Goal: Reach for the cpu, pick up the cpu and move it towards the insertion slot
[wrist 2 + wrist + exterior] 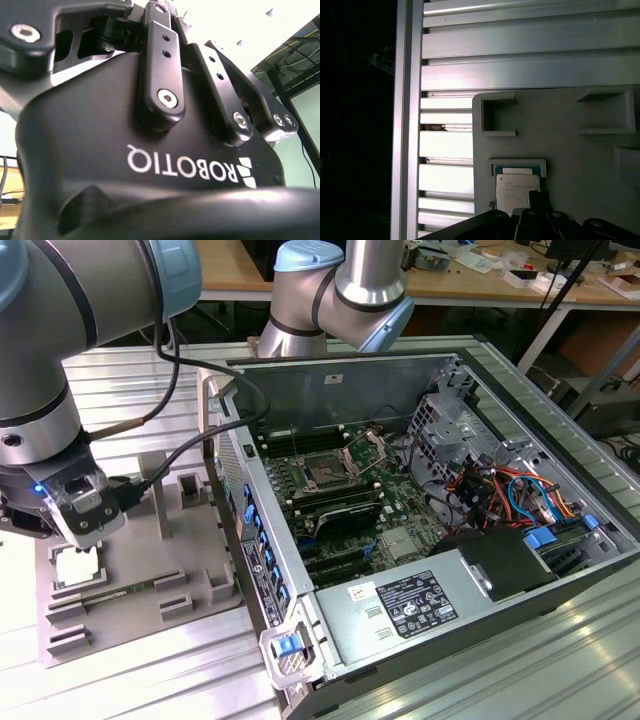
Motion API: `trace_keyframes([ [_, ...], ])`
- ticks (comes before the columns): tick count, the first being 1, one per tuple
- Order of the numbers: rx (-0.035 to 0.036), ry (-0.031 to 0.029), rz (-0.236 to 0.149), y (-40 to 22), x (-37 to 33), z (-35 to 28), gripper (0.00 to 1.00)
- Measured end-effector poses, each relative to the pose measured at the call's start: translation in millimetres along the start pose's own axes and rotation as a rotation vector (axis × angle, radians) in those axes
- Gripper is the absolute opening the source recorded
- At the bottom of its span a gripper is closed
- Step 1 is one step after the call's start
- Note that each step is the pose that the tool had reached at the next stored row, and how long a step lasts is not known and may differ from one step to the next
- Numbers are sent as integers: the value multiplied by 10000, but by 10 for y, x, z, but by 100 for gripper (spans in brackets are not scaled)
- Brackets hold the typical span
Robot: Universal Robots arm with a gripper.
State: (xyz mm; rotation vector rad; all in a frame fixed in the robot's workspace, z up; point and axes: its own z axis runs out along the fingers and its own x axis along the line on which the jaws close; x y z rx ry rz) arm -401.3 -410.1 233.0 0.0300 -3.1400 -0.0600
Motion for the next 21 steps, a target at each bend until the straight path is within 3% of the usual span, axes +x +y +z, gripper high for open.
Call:
trace_keyframes([
  [21,0,0,0,-8,1,48,11],
])
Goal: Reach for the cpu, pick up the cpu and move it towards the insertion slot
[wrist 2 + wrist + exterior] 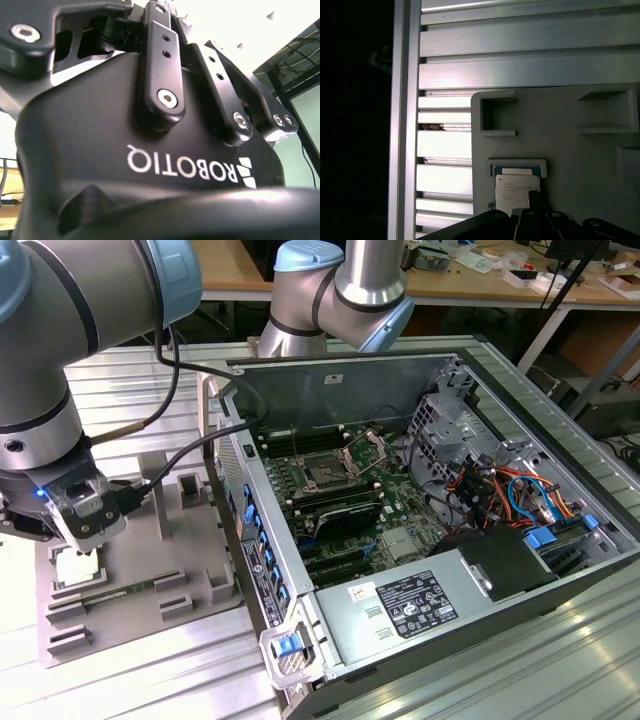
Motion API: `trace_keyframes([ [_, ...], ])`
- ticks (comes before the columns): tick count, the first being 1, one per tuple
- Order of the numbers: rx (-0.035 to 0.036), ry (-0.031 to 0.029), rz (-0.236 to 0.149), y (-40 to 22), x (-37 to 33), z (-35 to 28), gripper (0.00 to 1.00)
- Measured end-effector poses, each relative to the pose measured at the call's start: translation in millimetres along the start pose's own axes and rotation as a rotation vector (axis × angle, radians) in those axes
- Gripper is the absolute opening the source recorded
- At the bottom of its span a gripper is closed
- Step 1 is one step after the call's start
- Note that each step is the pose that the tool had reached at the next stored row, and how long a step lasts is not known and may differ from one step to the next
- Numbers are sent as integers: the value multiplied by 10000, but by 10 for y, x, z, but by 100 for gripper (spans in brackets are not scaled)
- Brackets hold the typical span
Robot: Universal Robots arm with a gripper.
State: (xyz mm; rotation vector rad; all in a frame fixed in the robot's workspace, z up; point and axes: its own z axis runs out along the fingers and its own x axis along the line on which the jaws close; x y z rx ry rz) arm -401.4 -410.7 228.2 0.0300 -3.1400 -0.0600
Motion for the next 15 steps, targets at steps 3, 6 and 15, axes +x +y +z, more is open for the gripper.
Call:
trace_keyframes([
  [3,1,1,0,-1,0,5,11],
  [6,0,0,0,-2,0,13,11],
  [15,0,0,0,-4,0,34,11],
])
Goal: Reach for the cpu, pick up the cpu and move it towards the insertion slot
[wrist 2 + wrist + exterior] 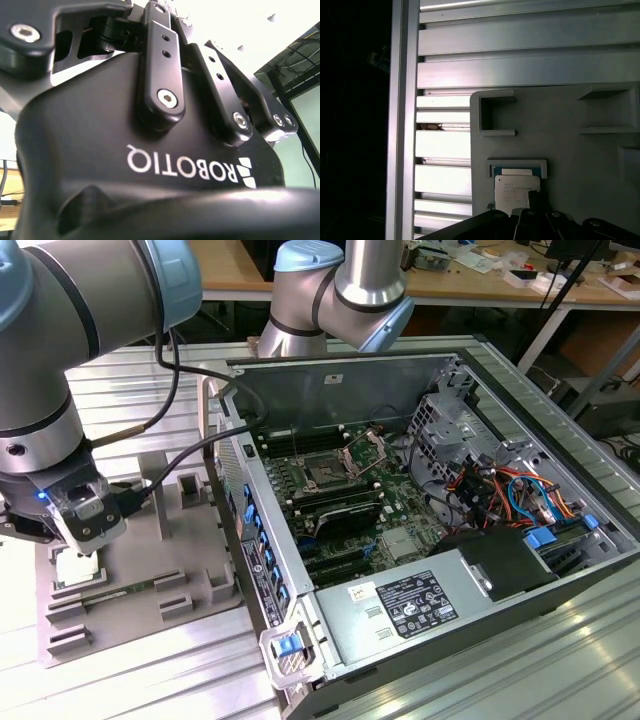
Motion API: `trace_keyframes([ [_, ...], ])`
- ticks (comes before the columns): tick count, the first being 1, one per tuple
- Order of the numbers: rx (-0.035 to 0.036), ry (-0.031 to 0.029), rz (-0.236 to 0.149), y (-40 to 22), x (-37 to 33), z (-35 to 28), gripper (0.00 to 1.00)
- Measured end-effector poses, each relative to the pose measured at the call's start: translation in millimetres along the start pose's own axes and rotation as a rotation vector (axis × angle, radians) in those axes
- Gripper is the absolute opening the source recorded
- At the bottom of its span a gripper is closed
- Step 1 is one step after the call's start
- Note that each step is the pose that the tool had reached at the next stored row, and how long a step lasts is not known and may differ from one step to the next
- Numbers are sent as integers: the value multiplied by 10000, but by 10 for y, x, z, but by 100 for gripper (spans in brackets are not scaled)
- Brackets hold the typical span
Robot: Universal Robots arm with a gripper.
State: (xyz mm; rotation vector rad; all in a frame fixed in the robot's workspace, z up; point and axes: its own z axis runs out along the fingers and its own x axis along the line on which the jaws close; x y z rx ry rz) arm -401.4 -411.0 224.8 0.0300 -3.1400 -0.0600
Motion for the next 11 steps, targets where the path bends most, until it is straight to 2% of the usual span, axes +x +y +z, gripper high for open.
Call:
trace_keyframes([
  [11,0,0,0,-3,2,25,11],
])
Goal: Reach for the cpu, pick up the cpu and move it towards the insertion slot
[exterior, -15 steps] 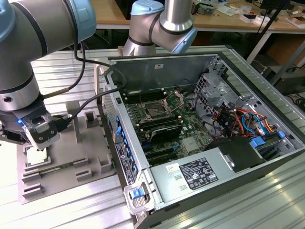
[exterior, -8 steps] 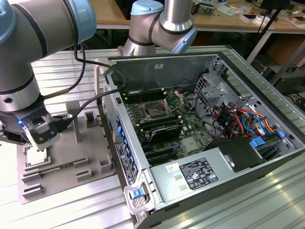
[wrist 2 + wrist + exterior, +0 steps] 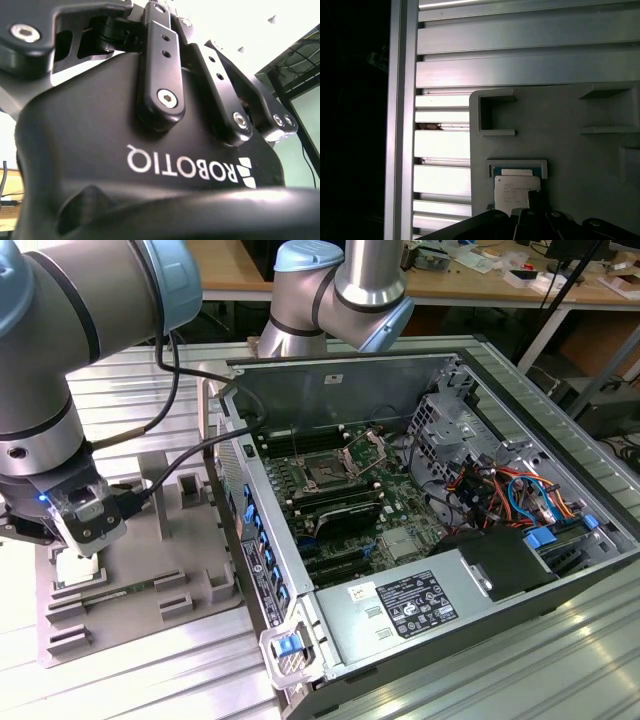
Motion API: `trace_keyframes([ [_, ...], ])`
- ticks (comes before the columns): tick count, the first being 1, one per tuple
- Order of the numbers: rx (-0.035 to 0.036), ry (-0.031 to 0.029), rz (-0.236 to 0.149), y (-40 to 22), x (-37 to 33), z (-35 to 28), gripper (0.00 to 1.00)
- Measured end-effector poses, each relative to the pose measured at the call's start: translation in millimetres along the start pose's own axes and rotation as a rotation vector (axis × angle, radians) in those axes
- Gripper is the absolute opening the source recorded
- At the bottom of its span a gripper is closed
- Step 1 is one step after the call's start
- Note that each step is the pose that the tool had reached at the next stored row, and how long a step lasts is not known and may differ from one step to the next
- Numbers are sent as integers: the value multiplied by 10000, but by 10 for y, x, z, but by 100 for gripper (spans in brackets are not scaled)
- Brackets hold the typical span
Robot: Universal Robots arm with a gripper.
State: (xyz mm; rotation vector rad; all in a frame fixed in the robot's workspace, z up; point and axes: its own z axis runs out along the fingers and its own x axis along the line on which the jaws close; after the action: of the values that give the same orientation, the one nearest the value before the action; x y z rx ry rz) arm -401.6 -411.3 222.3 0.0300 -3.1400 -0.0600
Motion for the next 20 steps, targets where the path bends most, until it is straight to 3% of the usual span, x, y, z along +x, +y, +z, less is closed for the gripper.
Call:
trace_keyframes([
  [20,0,0,0,-4,0,58,11],
])
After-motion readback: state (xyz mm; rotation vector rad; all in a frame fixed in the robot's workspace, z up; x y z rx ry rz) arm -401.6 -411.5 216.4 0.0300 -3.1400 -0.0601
